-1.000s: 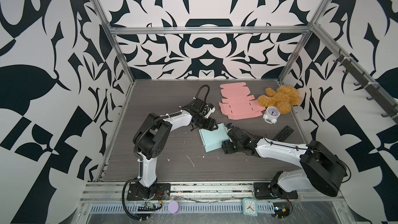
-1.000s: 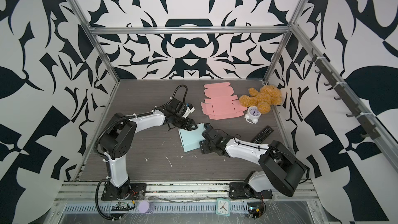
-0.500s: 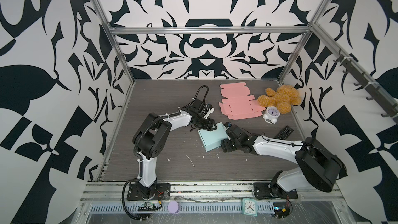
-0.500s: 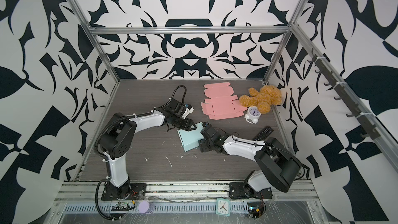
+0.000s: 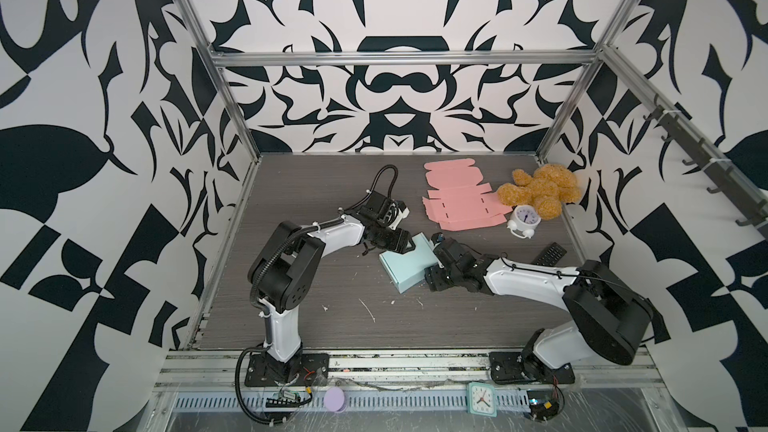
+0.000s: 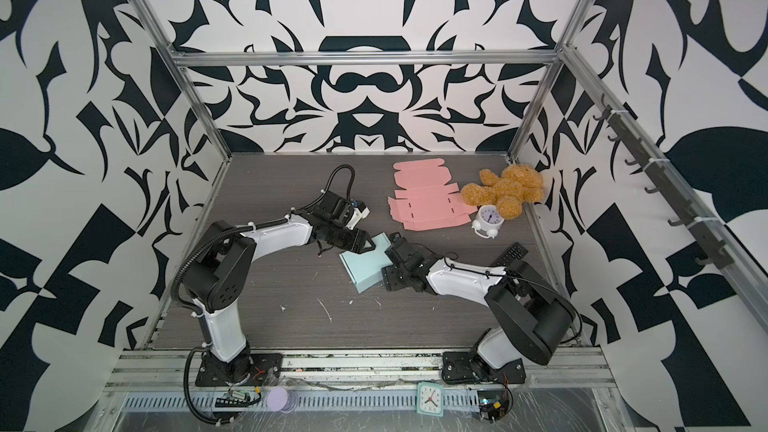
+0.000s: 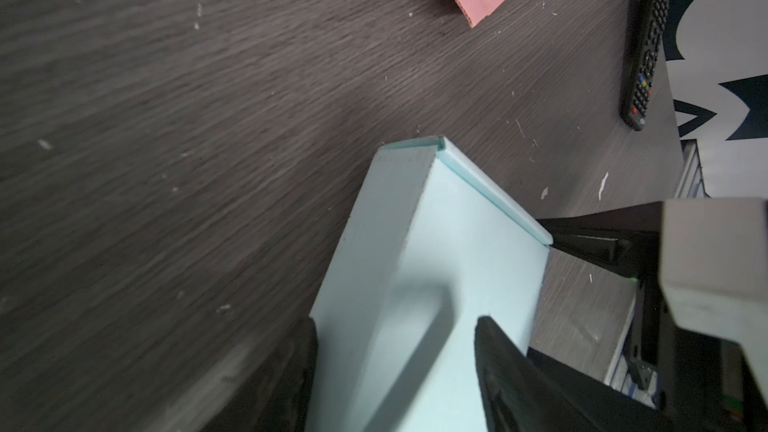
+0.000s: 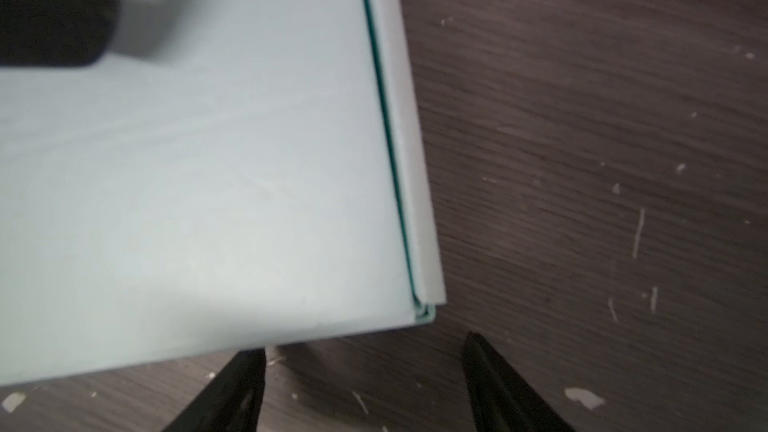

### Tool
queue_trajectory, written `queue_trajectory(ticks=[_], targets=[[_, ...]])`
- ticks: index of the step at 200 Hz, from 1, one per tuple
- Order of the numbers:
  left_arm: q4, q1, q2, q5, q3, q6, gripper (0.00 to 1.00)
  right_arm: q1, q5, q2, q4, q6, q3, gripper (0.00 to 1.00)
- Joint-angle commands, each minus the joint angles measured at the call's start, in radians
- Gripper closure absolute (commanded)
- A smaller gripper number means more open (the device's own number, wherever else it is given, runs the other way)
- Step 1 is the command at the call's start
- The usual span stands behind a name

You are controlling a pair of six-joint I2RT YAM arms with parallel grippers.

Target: Fold the paper box

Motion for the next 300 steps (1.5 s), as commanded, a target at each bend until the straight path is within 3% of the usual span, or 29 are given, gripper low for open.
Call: queue_trajectory(ticks=[1,67,162,217,300], targets=[[-0.031,-0.023,-0.036,0.105,-0.05,-0.034,0.37,-0.007,-0.003,0.021,0.115,0.015,0.051,0.24],[-0.022,-0.013,-0.042,0.096,-0.104,-0.053,0.38,-0.007,-0.032,0.048,0.145,0.015,0.076,0.25],[0.093,-0.008,-0.097,0.178,-0.187,-0.159,0.4,0.022,-0.071,0.069,0.186,0.01,0.129,0.26],[0.099,0.026,-0.159,0.139,-0.247,-0.177,0.4,0.012,-0.042,0.042,0.186,0.013,0.074,0.25],[0.156,0.093,-0.237,0.153,-0.35,-0.211,0.31,-0.014,-0.02,-0.026,0.128,0.024,-0.012,0.25]])
